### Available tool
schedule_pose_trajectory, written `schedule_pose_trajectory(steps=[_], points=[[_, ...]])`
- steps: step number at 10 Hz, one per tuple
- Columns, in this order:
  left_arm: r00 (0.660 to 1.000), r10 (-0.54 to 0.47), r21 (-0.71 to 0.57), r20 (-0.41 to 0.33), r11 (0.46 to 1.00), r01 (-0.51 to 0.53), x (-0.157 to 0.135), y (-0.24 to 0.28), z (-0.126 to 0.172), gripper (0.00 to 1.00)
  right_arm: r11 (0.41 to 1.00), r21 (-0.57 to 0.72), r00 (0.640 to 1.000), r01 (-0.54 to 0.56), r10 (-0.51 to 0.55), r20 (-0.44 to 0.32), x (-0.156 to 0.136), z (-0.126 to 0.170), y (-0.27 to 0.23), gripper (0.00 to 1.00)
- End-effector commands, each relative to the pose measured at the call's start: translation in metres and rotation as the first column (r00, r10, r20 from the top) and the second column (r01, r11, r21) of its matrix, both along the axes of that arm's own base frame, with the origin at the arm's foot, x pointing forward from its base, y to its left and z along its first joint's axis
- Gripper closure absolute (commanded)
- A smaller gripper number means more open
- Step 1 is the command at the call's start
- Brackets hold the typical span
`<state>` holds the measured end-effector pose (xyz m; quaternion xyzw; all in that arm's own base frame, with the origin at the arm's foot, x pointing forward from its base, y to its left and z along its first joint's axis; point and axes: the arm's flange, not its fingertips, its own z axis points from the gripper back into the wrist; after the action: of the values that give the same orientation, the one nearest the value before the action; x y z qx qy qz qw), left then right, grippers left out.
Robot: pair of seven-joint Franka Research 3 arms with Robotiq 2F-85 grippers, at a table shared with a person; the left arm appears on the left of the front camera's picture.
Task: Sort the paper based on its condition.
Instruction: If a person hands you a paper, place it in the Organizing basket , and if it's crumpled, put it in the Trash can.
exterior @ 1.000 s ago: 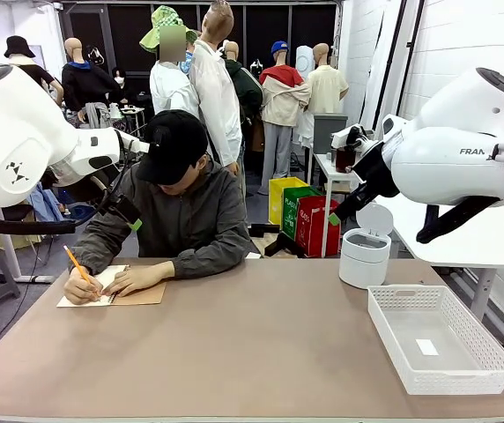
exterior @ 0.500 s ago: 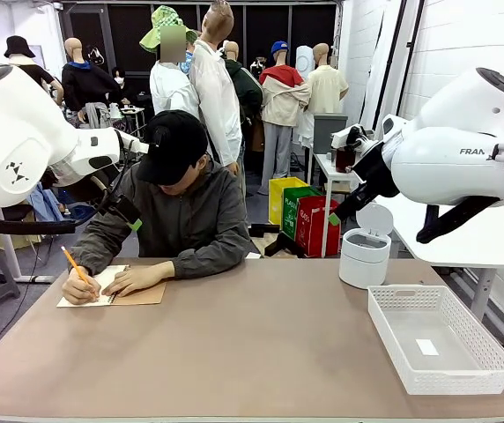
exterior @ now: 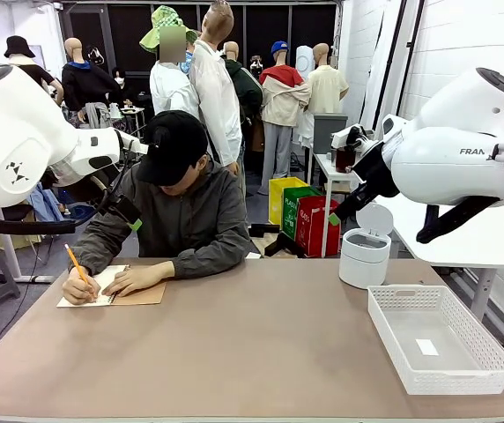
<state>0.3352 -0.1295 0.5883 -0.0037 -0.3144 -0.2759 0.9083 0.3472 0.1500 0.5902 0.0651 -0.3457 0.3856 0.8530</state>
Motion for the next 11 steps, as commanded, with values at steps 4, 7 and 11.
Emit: schedule_pose_trajectory(steps=[4,7,11], points=[[1.000,0.000,0.001,-0.002,1.000,0.000,0.0009,-0.0003,0.0017,0.00,1.000,0.001,1.000,-0.001,0.001,-0.001,0.0001,0.0000,-0.0002,0.00],[1.000,0.000,0.001,-0.002,1.000,0.000,0.0009,-0.0003,0.0017,0.00,1.000,0.001,1.000,-0.001,0.001,-0.001,0.0001,0.0000,-0.0002,0.00],[1.000,0.000,0.001,-0.002,1.000,0.000,0.0009,-0.0003,0.0017,0.00,1.000,0.001,1.000,-0.001,0.001,-0.001,0.0001,0.0000,-0.0002,0.00]])
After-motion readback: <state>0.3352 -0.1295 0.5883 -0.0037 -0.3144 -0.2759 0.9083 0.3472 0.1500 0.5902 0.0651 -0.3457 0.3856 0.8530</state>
